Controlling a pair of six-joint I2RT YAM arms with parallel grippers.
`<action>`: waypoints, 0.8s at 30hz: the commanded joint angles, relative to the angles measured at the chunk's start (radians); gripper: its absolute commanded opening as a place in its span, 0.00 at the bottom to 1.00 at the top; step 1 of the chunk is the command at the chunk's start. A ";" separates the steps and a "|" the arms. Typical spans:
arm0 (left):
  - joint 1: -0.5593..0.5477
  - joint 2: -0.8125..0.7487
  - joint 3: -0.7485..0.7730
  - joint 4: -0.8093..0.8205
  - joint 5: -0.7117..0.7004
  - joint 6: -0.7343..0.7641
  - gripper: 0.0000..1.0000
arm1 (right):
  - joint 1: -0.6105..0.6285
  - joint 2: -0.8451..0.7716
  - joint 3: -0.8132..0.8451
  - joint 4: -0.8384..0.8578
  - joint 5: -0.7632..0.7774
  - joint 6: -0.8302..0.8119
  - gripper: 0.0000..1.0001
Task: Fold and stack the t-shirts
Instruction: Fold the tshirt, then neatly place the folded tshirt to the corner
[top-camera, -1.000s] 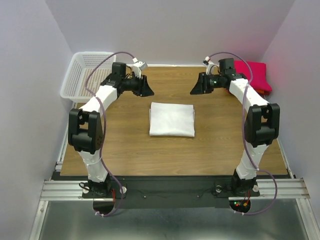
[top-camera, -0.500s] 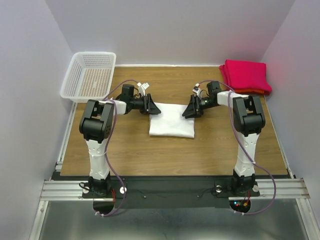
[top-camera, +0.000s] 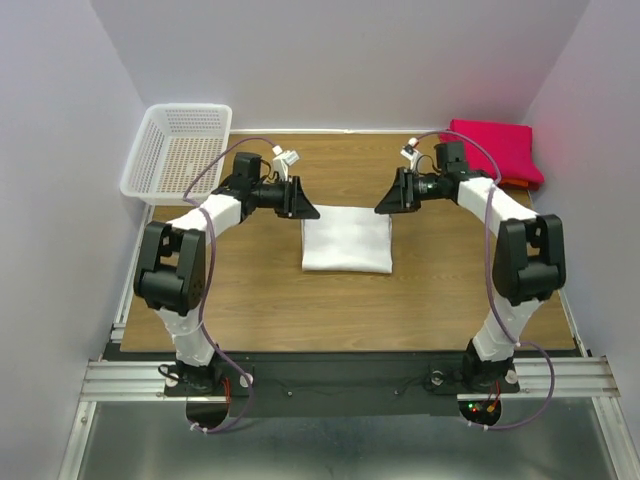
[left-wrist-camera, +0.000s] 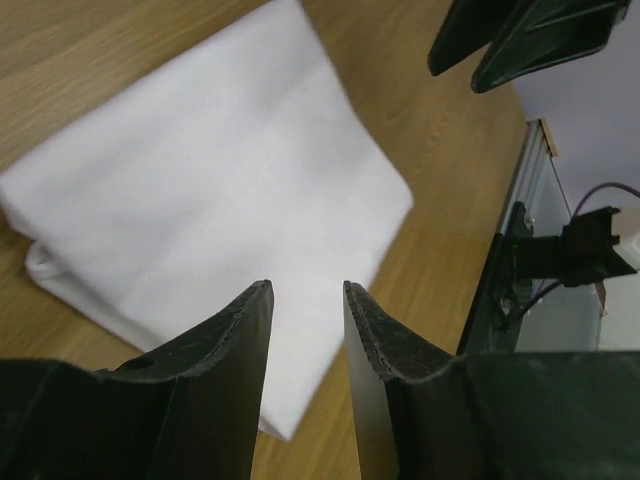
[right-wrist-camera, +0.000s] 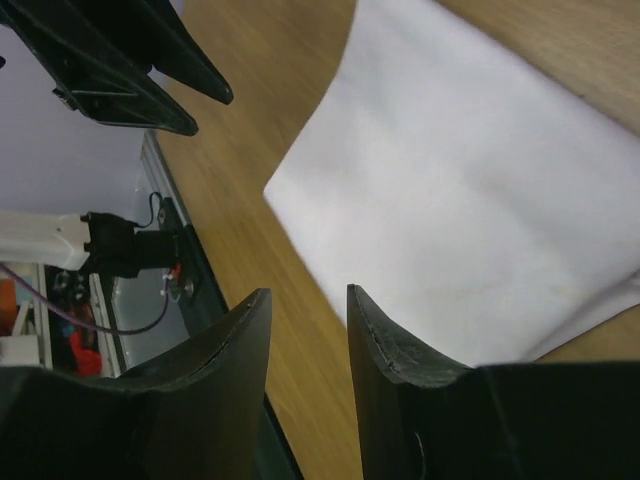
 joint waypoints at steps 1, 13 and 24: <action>-0.092 -0.104 -0.086 -0.006 0.076 0.019 0.45 | 0.048 -0.067 -0.112 0.021 -0.034 0.042 0.42; -0.125 0.156 -0.155 0.035 -0.024 0.027 0.48 | 0.121 0.142 -0.196 0.017 0.157 -0.073 0.41; -0.091 0.005 -0.102 -0.213 0.065 0.294 0.47 | 0.099 -0.009 -0.084 -0.134 0.061 -0.080 0.39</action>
